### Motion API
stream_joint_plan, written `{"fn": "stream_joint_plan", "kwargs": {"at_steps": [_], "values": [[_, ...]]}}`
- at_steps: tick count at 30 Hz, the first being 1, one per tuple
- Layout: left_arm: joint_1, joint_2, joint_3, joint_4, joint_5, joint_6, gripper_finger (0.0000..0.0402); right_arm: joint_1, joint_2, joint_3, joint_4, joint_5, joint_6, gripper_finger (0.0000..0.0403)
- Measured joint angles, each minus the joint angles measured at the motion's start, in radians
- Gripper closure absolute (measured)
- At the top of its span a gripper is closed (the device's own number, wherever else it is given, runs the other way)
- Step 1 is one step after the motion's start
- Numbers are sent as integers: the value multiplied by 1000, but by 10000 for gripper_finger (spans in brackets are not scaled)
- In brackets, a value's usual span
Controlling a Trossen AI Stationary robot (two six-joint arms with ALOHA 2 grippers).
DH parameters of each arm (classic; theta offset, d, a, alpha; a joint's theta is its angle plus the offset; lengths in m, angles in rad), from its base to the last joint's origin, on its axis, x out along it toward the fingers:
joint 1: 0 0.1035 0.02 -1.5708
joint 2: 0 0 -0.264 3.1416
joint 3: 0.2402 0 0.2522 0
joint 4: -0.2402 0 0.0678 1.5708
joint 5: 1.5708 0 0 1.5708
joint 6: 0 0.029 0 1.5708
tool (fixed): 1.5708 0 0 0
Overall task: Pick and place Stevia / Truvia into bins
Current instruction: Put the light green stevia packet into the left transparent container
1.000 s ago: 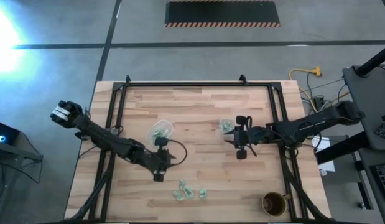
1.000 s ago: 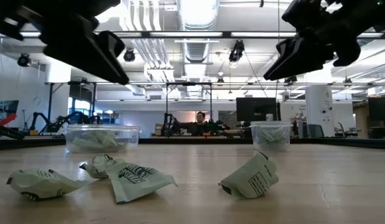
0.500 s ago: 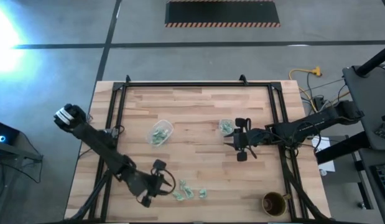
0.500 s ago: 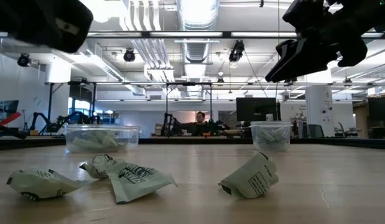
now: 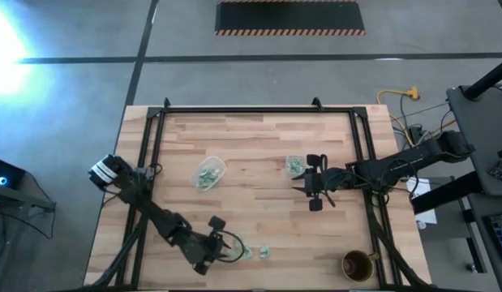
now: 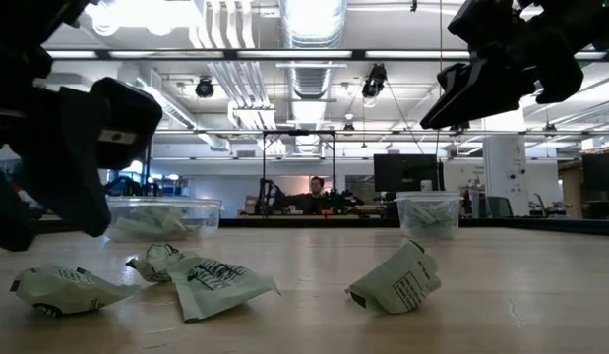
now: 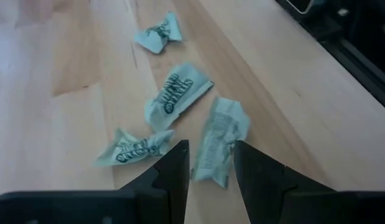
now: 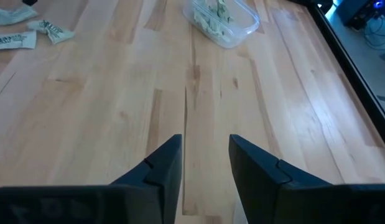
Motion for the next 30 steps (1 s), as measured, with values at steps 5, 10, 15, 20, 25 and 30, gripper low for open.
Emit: {"fn": "stream_joint_plan", "kwargs": {"at_steps": [5, 10, 15, 20, 25, 30], "values": [[12, 2, 0, 3, 0, -30, 292, 0, 0, -4, -2, 0, 6, 287], [14, 2, -7, 1, 0, -55, 292, 0, 0, -8, -1, 0, 7, 285], [14, 22, -8, 4, 0, -78, 292, 0, 0, -11, 0, 0, 15, 287], [15, 48, -7, 14, 0, -79, 292, 0, 0, -14, 0, 0, 15, 294], [15, 70, -11, 85, 34, -56, 292, 0, 0, -14, 0, 0, 15, 296], [15, 81, -8, 91, 49, -32, 292, 0, 0, -15, 1, 0, 15, 298]]}}
